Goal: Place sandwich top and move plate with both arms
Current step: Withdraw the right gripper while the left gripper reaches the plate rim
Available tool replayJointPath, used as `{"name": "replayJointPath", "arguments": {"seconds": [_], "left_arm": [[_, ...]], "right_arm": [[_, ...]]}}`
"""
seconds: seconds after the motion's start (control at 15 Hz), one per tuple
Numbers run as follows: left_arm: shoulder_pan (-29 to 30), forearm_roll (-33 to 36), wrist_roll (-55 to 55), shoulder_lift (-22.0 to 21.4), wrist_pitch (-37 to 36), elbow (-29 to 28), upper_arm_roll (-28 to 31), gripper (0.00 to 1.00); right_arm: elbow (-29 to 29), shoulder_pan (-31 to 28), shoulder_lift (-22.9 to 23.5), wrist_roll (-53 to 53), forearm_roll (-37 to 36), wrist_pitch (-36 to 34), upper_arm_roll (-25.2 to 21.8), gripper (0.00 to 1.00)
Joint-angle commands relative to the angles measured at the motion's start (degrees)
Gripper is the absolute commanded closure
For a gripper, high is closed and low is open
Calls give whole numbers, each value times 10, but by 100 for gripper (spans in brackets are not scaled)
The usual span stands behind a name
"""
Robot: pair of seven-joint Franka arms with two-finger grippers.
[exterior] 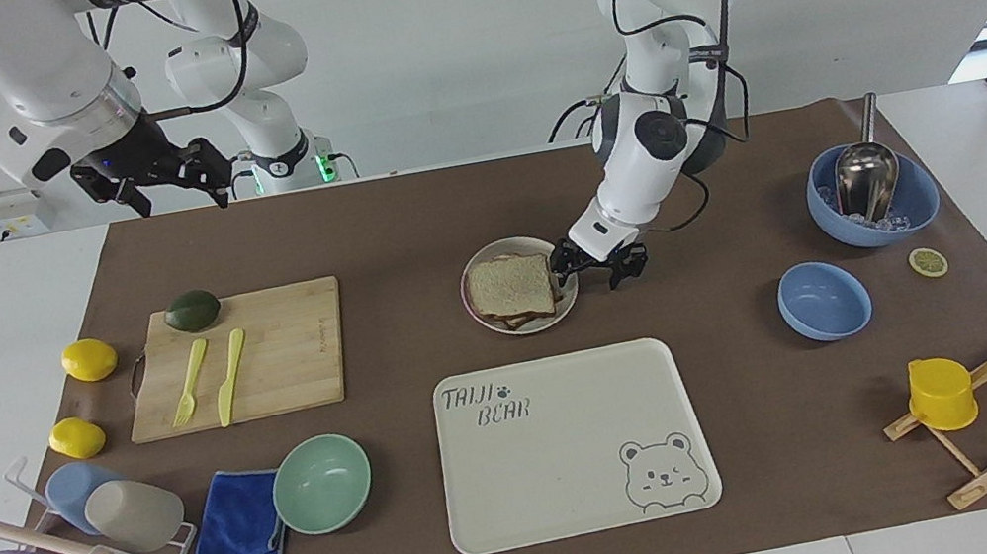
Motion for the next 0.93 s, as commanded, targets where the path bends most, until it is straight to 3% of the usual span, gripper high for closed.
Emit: {"name": "replayJointPath", "arguments": {"seconds": [0.0, 0.33, 0.67, 0.87], "left_arm": [[-7, -16, 16, -7, 17, -17, 8, 19], [-9, -18, 15, -9, 15, -24, 8, 50], [-20, -33, 8, -10, 14, -25, 8, 100], [-17, -48, 8, -10, 11, -24, 9, 100]], "right_arm": [[-80, -24, -39, -73, 6, 52, -1, 0], [-85, -31, -41, -115, 2, 31, -21, 0], [-86, -31, -41, -113, -13, 31, -23, 0], [-86, -32, -41, -109, -13, 41, -24, 0]]}}
